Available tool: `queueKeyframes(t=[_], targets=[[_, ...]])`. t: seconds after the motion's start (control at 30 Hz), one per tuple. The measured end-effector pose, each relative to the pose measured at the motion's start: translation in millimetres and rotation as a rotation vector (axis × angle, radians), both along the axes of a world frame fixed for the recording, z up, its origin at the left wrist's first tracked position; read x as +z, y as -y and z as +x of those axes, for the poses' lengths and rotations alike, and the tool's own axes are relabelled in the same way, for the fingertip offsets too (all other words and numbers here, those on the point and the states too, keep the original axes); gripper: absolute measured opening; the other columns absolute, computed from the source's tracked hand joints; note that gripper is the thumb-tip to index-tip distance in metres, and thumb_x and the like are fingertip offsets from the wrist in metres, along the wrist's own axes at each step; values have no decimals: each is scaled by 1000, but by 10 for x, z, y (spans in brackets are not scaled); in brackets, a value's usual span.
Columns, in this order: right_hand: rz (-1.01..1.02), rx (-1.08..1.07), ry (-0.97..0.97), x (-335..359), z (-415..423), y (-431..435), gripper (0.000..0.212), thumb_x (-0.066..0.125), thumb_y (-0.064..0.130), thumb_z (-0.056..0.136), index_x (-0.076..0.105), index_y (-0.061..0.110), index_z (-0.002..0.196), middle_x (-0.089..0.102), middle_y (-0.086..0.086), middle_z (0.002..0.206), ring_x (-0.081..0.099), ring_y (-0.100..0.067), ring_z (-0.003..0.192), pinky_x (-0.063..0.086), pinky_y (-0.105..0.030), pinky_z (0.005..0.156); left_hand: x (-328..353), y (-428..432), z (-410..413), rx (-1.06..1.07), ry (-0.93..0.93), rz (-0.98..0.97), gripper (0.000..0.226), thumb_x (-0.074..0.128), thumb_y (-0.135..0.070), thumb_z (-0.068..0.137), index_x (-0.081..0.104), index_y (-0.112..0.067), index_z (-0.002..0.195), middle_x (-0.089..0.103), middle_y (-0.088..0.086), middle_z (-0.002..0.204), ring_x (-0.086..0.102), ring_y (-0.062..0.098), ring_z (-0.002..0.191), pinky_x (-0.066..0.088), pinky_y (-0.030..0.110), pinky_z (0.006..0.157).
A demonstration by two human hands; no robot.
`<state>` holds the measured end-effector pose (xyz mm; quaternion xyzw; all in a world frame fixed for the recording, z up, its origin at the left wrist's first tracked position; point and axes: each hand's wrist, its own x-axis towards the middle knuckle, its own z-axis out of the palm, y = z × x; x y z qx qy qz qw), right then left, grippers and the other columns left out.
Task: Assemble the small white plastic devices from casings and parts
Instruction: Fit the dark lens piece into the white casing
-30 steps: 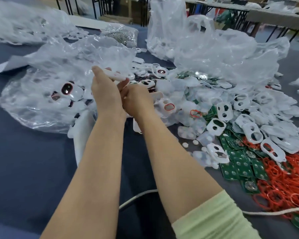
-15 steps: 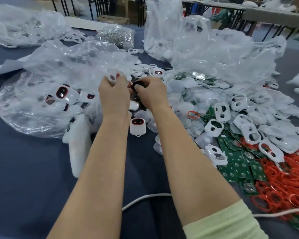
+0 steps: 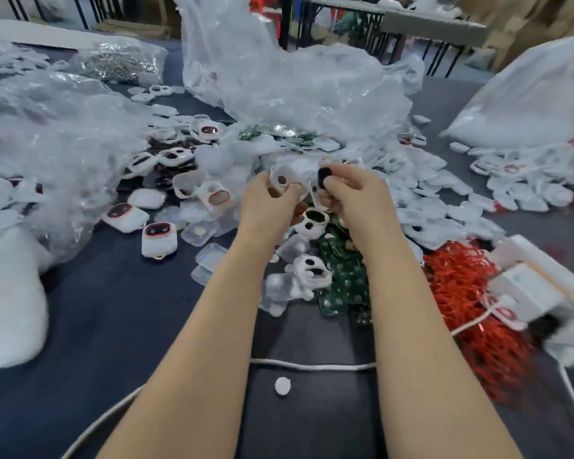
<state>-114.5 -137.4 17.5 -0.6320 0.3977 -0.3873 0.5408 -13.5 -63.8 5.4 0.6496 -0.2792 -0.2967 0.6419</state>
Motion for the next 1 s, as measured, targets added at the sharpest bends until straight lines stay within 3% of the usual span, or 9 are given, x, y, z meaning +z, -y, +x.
queueKeyframes(t=[0.07,0.17,0.23,0.37,0.47,0.57,0.7,0.8,1.0], targets=[[15,7,57,-57,-88,2,22,55,1,92,66,18,103,69,1,79,65,-3,62,51,-14,64,-55,45,-59,-62,-35,0,7,55,-12,95,54,-11,102,60,7,94,63,14,76,59,27,72],[24,-33,124,-143,-117,-20,22,59,0,90,64,22,90,68,3,77,67,-3,64,52,-16,65,-121,84,-62,-84,-47,11,15,55,-6,95,50,-6,109,60,11,103,65,18,83,57,32,82],[11,-43,139,-175,-91,-43,21,60,1,89,62,22,86,68,4,76,66,-3,65,53,-22,69,-134,79,-50,-74,-40,-17,16,57,-1,92,51,-9,105,64,14,106,66,22,92,56,30,82],[-66,-20,144,-166,-49,-100,15,59,6,91,61,21,91,67,0,85,66,-4,67,55,-22,67,-166,63,-16,-30,-14,-19,26,56,3,91,50,-22,95,69,6,92,69,19,87,56,30,82],[-109,-45,145,-157,-39,-156,14,55,7,94,59,21,94,69,-9,93,67,-6,69,58,-27,71,-186,55,9,21,70,21,18,59,-6,91,50,-15,103,70,7,92,70,22,90,56,37,84],[-203,-84,69,-151,-23,-190,15,55,9,94,60,23,95,66,-18,85,66,-15,71,57,-38,79,-191,39,4,75,147,32,15,64,-13,89,51,-21,92,69,8,93,69,24,90,55,43,87],[-286,-73,-22,-168,17,-208,15,58,10,92,58,20,103,67,-6,87,67,-23,82,54,-41,84,-173,24,-10,115,165,10,18,64,-13,88,51,-24,84,70,13,95,69,27,90,54,46,89],[-293,-85,-37,-188,32,-203,9,62,11,91,55,14,96,68,-8,90,67,-25,83,53,-43,82,-161,21,-13,133,173,-17,20,62,-13,88,49,-27,83,68,11,97,68,28,93,53,47,89],[-248,-113,-10,-207,27,-175,17,60,15,91,53,28,84,67,-3,84,67,-22,82,55,-43,80,-149,25,-24,90,182,-70,11,58,-13,93,58,-23,96,67,3,95,67,28,93,54,47,89]])
